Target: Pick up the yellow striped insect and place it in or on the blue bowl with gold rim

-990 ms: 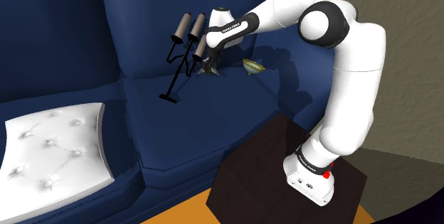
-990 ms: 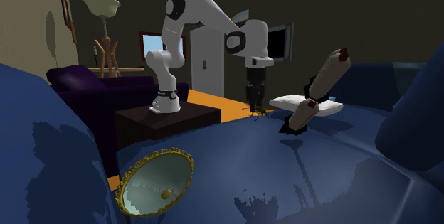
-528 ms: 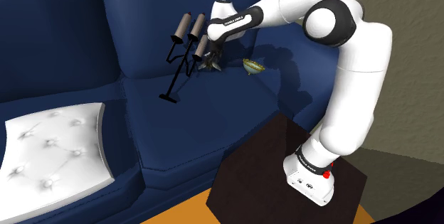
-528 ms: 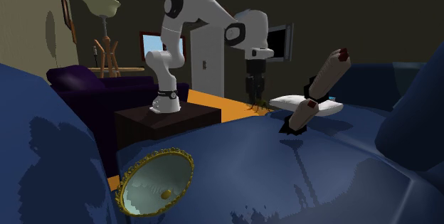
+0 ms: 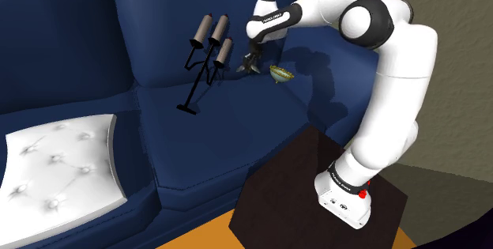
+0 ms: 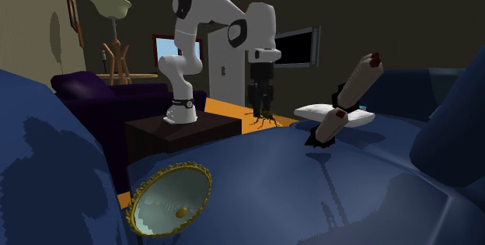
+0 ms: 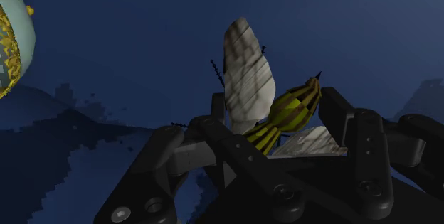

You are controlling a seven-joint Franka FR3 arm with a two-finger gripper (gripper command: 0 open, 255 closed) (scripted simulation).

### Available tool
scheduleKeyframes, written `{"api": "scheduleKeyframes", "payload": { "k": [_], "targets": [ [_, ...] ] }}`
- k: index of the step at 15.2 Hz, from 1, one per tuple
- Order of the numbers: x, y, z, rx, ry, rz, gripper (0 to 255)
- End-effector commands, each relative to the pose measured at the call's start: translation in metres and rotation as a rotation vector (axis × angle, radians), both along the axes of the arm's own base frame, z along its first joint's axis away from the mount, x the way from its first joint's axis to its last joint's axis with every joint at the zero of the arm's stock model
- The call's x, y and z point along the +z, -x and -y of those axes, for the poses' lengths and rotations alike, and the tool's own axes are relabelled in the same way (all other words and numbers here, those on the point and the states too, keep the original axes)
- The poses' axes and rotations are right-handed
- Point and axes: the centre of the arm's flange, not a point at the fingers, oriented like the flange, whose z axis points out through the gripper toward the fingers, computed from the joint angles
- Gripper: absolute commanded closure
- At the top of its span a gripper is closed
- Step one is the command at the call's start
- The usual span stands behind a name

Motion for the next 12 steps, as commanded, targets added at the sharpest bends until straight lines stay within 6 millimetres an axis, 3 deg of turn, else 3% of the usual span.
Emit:
{"api": "scheduleKeyframes", "payload": {
  "k": [1, 12],
  "targets": [
    [-0.001, 0.003, 0.025, 0.001, 0.000, 0.001, 255],
    [0.002, 0.019, 0.170, 0.001, 0.000, 0.001, 255]
  ]
}}
